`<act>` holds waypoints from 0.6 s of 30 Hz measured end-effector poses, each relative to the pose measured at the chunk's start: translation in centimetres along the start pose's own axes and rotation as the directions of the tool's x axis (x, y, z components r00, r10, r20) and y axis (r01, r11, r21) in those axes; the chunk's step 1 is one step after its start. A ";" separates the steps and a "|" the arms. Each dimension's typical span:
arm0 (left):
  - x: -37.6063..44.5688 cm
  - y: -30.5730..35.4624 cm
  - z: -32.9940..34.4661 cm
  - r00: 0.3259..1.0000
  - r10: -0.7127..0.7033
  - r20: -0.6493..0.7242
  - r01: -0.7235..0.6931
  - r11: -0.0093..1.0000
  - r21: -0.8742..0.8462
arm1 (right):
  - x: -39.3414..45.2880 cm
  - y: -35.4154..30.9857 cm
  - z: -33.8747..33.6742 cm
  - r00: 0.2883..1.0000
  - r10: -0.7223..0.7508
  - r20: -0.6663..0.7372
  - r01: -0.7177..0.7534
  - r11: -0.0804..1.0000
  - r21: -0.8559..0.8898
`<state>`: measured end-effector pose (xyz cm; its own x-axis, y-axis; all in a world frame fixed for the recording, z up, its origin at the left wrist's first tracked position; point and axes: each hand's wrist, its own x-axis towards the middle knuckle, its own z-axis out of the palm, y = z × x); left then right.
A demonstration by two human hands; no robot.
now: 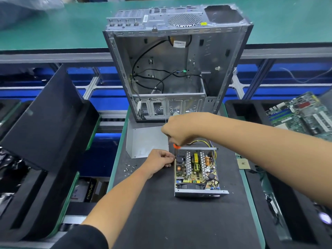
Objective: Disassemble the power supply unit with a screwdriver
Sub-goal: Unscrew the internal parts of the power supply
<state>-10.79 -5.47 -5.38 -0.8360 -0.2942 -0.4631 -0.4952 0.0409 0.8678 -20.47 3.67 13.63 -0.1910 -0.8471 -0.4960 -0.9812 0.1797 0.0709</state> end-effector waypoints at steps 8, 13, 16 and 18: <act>0.3 0.1 -0.3 0.999 -0.007 0.038 0.006 1.000 0.028 | -0.5 1.6 0.1 0.992 -0.115 -0.059 0.124 0.975 0.186; 0.4 0.2 -0.6 0.999 -0.011 0.050 0.009 0.999 0.052 | 0.3 0.2 0.2 0.999 0.015 0.029 -0.013 0.998 -0.067; 0.3 0.0 -0.8 0.995 -0.027 0.095 0.027 1.000 0.008 | 1.0 -0.3 0.3 0.995 0.015 0.095 -0.001 0.990 -0.138; 0.2 -0.2 -0.9 0.992 -0.035 0.125 0.038 0.999 -0.027 | 0.7 0.0 0.2 0.995 0.018 0.095 -0.015 0.999 -0.032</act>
<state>-10.66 -6.37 -5.49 -0.8413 -0.1741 -0.5117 -0.5203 0.0042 0.8540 -20.66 3.13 13.11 -0.2049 -0.7921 -0.5750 -0.9786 0.1765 0.1056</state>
